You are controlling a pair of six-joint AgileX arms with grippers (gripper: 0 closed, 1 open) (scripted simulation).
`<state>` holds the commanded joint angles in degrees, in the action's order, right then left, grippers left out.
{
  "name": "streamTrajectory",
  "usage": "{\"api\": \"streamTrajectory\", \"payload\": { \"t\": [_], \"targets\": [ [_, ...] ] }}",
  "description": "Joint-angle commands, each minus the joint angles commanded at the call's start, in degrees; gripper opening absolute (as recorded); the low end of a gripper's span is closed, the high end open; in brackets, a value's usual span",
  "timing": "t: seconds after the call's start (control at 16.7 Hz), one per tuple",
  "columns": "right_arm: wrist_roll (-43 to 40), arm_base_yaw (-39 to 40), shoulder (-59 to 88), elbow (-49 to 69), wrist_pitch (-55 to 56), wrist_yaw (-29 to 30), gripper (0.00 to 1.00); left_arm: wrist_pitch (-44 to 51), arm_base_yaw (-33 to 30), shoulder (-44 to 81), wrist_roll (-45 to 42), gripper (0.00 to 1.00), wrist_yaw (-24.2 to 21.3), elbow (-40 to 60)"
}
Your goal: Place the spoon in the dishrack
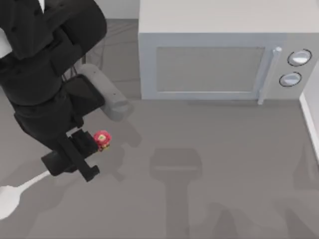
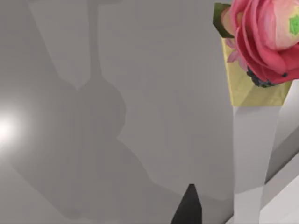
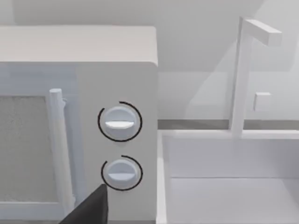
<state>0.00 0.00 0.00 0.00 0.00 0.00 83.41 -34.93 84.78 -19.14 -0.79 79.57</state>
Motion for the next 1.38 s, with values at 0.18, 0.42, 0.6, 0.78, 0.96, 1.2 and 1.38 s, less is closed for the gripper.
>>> {"api": "streamTrajectory", "payload": {
  "t": [0.18,0.42,0.6,0.78,0.96,1.2,1.38],
  "targets": [
    [0.0,0.0,0.0,0.0,0.0,0.0,1.0,2.0,0.1,-1.0,0.1,0.0,0.0,1.8],
    [0.0,0.0,0.0,0.0,0.0,0.0,1.0,1.7,0.2,-0.9,0.0,0.0,0.0,1.7],
    [0.0,0.0,0.0,0.0,0.0,0.0,1.0,-1.5,2.6,-2.7,1.0,0.0,-0.6,0.8],
    [0.0,0.0,0.0,0.0,0.0,0.0,1.0,-10.0,8.4,-6.5,3.3,0.0,-2.0,-1.4],
    [0.0,0.0,0.0,0.0,0.0,0.0,1.0,-23.1,16.3,-11.4,6.4,0.0,-3.8,-4.8],
    [0.0,0.0,0.0,0.0,0.0,0.0,1.0,-44.2,28.0,-19.2,10.9,0.0,-6.5,-10.0],
    [0.0,0.0,0.0,0.0,0.0,0.0,1.0,-58.1,36.2,-25.7,14.2,0.0,-8.6,-13.2]
  ]
}}
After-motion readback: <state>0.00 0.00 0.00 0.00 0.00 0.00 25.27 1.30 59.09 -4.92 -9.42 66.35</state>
